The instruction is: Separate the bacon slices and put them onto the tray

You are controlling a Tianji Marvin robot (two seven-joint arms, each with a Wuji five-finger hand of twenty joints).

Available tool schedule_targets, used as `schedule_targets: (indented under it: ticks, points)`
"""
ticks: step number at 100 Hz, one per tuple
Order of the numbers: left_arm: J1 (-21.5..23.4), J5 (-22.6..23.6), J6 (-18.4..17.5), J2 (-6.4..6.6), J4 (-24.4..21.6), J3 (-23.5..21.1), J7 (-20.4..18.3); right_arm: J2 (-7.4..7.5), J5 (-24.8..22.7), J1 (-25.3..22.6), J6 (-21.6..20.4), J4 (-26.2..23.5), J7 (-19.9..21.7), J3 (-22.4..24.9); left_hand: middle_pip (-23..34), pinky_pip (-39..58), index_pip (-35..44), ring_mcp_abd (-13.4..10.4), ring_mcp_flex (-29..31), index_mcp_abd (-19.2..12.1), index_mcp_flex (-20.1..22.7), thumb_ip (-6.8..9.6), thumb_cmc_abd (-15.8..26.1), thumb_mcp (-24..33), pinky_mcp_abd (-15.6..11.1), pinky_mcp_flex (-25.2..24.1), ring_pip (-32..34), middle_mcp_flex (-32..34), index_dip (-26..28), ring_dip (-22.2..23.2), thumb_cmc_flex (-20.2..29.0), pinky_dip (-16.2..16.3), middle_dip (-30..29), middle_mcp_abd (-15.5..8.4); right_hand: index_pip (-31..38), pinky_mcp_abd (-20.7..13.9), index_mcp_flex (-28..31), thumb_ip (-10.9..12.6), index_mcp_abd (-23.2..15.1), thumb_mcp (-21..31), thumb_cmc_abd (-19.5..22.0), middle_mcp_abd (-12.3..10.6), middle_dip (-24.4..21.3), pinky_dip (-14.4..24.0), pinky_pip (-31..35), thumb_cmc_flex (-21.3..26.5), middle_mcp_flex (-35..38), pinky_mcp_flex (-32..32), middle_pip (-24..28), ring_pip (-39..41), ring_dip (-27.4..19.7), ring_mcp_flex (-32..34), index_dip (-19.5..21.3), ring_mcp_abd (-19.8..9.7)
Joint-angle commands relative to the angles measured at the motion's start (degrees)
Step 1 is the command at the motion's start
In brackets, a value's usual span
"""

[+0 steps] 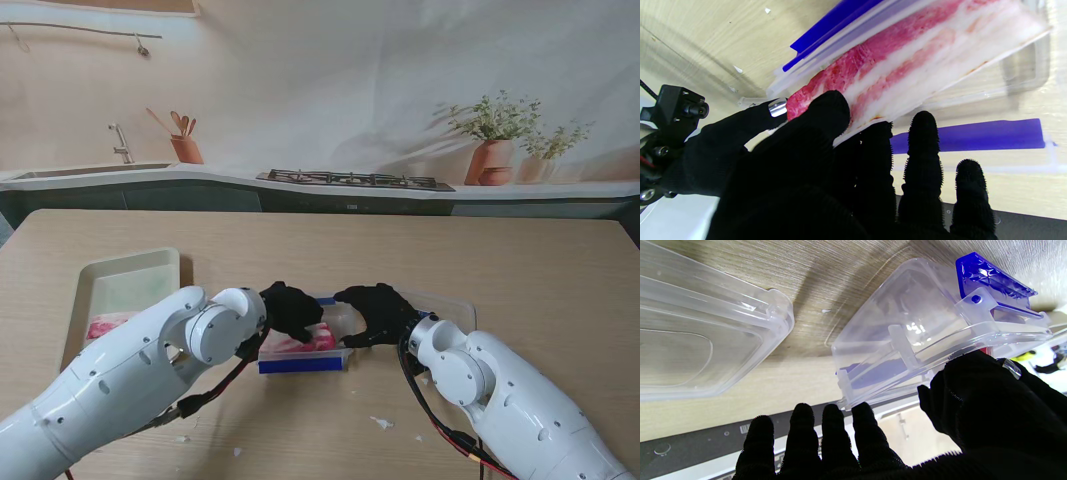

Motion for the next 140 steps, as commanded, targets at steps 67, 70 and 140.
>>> schedule_targets:
  ticks: [67,70,140]
  points:
    - [5.8,-0.7,-2.1,-0.75,-3.5,-6.7,3.9,-0.33,0.0,-0.3,-0.1,0.1,0.6,-0.2,8.5,5.9,6.0,1.1,5.7,4.1,-5.7,-3.82,4.4,-3.6,2.6,2.6,4.7,0.6,4.0,2.6,7.0,1.1,3.3,4.3,-0.5,0.2,-0.6,-0.2,0.2,0.3,0.0,-0.8,0.1,1.2,-0.2,0.6,-0.3,-0.3,0.6,0.0,0.1,-1.6,-0.3,-1.4]
    - [5.9,-0.9,-2.0,-0.82,-3.4,-6.8,4.2,-0.33,0.0,-0.3,-0.1,0.1,0.6,-0.2,8.9,6.1,6.3,1.2,5.7,4.1,-6.0,-3.93,4.4,-3.5,2.5,2.8,5.3,0.6,4.1,3.1,7.2,1.2,3.8,4.4,-0.5,0.3,-0.6,-0.2,0.2,0.3,0.0,-0.9,0.1,1.2,-0.2,0.6,-0.3,-0.3,0.6,0.0,0.1,-1.6,-0.3,-1.3]
    - [12.0,-1.5,-6.8,-1.92,-5.4,-14.1,11.4,-0.3,0.0,-0.3,-0.1,0.0,0.7,-0.2,8.4,8.2,8.7,2.4,5.0,4.8,-7.1,-5.97,3.4,1.2,0.7,4.7,5.9,0.8,5.6,4.8,7.9,2.4,7.6,4.9,-0.5,0.2,-0.7,-0.2,0.2,0.3,0.0,-0.9,0.1,1.2,-0.2,0.6,-0.2,-0.3,0.6,0.0,0.2,-1.6,-0.3,-1.4]
